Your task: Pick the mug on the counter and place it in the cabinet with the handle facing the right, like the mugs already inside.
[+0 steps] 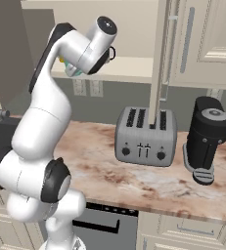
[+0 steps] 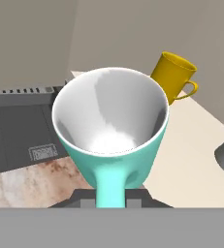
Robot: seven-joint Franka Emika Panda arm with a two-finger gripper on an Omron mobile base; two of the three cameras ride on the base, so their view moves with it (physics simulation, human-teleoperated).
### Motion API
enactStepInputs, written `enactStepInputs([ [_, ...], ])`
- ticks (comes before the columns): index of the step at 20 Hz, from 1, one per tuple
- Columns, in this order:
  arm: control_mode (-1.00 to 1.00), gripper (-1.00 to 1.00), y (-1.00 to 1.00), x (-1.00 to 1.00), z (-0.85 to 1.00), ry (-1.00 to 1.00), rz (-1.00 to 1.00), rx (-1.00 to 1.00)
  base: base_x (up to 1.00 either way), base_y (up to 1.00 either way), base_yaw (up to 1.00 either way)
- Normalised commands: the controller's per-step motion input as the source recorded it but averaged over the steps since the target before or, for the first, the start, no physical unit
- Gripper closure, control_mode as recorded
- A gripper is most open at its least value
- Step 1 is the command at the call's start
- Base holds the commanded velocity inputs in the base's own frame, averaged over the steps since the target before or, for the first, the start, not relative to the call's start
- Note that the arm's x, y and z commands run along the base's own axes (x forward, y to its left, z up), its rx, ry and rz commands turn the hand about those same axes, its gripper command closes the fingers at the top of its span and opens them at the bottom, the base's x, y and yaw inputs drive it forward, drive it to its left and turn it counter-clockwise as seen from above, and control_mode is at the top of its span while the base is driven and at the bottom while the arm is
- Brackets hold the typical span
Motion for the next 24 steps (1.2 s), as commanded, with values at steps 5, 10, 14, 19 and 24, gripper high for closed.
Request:
enactStepInputs([
  [5,-1.0,1.0,0.0,0.35,-0.02,0.0,0.01,0.0,0.0,0.0,0.0],
  [10,-1.0,1.0,0.0,0.26,-0.21,0.0,0.03,0.0,0.0,0.0,0.0],
  [14,-1.0,1.0,0.0,0.15,0.0,-0.01,0.04,0.0,0.0,0.0,0.0],
  [19,-1.0,1.0,0.0,0.08,0.1,0.0,0.05,0.0,0.0,0.0,0.0],
  [24,-1.0,1.0,0.0,0.12,0.03,0.0,0.04,0.0,0.0,0.0,0.0],
])
